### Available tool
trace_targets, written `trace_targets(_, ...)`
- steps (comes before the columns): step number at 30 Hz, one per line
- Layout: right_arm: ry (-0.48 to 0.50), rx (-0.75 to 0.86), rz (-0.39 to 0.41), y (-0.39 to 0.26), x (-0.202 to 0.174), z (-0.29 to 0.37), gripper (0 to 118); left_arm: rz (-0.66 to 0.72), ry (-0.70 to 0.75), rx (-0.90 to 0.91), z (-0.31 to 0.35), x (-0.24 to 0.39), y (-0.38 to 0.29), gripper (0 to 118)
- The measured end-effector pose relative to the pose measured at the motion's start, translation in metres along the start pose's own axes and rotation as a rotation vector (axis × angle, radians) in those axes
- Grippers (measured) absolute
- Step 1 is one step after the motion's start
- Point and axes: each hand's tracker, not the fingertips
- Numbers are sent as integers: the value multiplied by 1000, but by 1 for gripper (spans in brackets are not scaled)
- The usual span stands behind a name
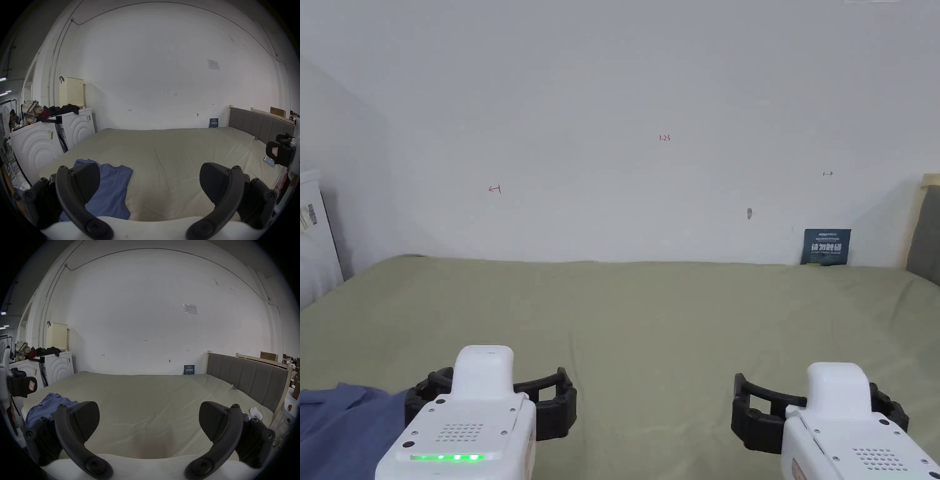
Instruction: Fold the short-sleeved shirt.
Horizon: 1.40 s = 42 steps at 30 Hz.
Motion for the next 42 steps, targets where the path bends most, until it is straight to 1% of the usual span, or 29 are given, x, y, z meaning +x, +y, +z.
trace_targets(6, -7, -19, 4, -1, 1, 0, 118, -2, -9, -5, -1, -1, -1, 117)
trace_targets(7, -4, -26, 4, -1, 1, -1, 118, -3, -9, -5, -1, 0, -1, 113)
trace_targets(8, 1, -33, -2, 0, 2, -1, 117, -6, -5, -2, 0, 0, -1, 102)
trace_targets(9, 8, -38, -9, 0, 2, 0, 99, -3, -2, 8, 1, 0, -2, 76)
trace_targets(10, 13, -36, -12, 1, 2, 1, 89, -9, -4, 8, 1, 0, -2, 63)
trace_targets(11, -5, -16, -6, 1, 1, 3, 75, -15, -12, 3, 1, 1, -2, 49)
trace_targets(12, -38, -8, 5, 1, 0, 3, 57, -17, -11, -3, -2, 1, -3, 36)
trace_targets(13, -95, -18, 15, 0, 0, 2, 1, -13, -7, -5, -4, 1, -4, 3)
trace_targets(14, -51, -11, 6, 2, 2, 1, 1, -7, -16, -11, -3, 0, -5, 3)
trace_targets(15, -35, -25, -7, 3, 5, 1, 1, -1, -29, -24, -3, 0, -5, 3)
trace_targets(16, -47, -31, -10, 4, 5, 0, 1, 9, -50, -33, -3, 0, -6, 3)
trace_targets(18, -62, -26, 16, 2, 4, -2, 1, 2, -40, -26, -3, 1, -8, 3)
trace_targets(20, -71, -30, 20, 2, 4, 0, 1, -1, -38, -30, -3, 1, -9, 3)
trace_targets(22, -64, -31, 11, 3, 6, -1, 1, 11, -49, -35, -3, 1, -8, 3)
trace_targets(27, -46, -36, 41, 1, -5, -4, 1, 8, -34, -36, -3, -8, -6, 3)
trace_targets(31, 39, -47, 33, 1, -29, -15, 1, 18, 25, -39, 5, -34, -6, 3)
trace_targets(37, 233, -55, -1, 1, -91, -32, 1, 41, 210, -63, 30, -100, -13, 3)
trace_targets(42, 368, -55, 15, 3, -142, -43, 1, 54, 365, -83, 56, -149, -18, 3)
